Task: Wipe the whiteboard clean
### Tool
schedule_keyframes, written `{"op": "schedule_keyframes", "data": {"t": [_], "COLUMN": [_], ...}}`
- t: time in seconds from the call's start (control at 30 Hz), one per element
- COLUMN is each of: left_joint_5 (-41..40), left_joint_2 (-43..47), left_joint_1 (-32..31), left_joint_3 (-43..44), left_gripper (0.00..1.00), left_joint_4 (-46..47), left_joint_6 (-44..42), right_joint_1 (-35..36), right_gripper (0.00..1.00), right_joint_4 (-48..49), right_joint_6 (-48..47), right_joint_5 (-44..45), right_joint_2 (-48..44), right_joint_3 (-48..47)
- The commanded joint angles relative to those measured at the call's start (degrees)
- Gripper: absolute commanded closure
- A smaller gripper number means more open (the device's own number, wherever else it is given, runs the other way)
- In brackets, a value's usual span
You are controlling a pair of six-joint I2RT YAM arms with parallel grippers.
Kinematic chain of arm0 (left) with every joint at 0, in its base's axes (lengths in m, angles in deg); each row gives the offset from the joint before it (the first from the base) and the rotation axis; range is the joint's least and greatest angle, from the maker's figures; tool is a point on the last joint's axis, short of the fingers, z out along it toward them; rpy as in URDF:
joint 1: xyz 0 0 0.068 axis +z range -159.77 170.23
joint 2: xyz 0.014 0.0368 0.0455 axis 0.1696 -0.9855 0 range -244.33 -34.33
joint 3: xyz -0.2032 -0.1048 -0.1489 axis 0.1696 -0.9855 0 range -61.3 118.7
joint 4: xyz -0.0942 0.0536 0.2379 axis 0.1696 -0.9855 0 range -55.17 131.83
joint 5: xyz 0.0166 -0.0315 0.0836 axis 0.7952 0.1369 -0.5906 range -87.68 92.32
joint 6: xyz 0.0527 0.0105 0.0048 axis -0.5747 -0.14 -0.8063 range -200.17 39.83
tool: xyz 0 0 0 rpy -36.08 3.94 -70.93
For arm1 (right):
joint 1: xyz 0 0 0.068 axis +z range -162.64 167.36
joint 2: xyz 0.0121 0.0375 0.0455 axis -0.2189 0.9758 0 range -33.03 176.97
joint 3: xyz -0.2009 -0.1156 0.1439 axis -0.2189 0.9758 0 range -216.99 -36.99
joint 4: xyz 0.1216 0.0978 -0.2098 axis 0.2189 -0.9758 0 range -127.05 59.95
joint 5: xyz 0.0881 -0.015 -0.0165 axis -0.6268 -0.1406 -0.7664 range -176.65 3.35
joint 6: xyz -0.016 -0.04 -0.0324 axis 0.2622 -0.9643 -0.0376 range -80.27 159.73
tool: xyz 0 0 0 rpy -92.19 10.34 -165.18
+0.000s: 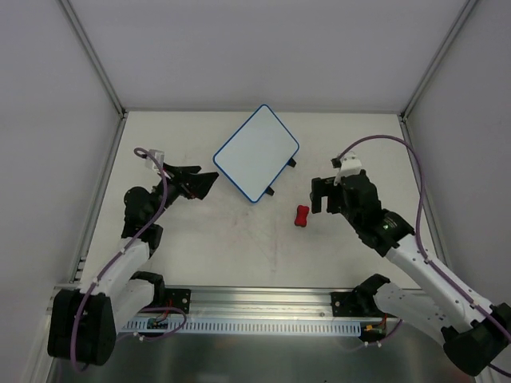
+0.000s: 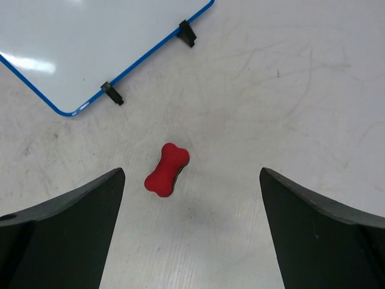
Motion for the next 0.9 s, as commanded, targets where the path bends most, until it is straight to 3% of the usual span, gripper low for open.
{"op": "schedule_keyframes", "data": {"t": [0.0, 0.23, 0.37, 0.6, 0.87], "left_joint_5": [-8.49, -20.19, -23.88, -22.31, -22.75], "left_joint_2": [8.46, 19.37, 23.23, 29.39, 33.44], "left_joint_1": [-0.03, -1.26, -1.26, -1.18, -1.26], "left_joint_3": [3.21, -4.69, -5.23, -9.18, -10.94], "left_gripper": [0.01, 0.01, 0.01, 0.01, 0.01], "left_joint_4": [-22.92, -30.59, -38.92, -39.39, -38.16], "left_joint_6": [-11.24, -11.06, -14.14, -14.06, -14.32], "right_joint_1": [0.22, 0.22, 0.13, 0.13, 0.05], "right_gripper": [0.01, 0.01, 0.01, 0.01, 0.01], "right_joint_4": [2.55, 2.99, 9.56, 14.5, 14.86], "right_joint_6": [-2.89, 2.99, 4.84, 5.37, 3.96], "right_joint_5": [5.3, 10.92, 14.18, 12.87, 12.78], "right_joint_2": [-3.97, -5.11, -8.98, -21.46, -18.93], "right_joint_3": [2.25, 7.87, 18.4, 25.02, 24.67]}}
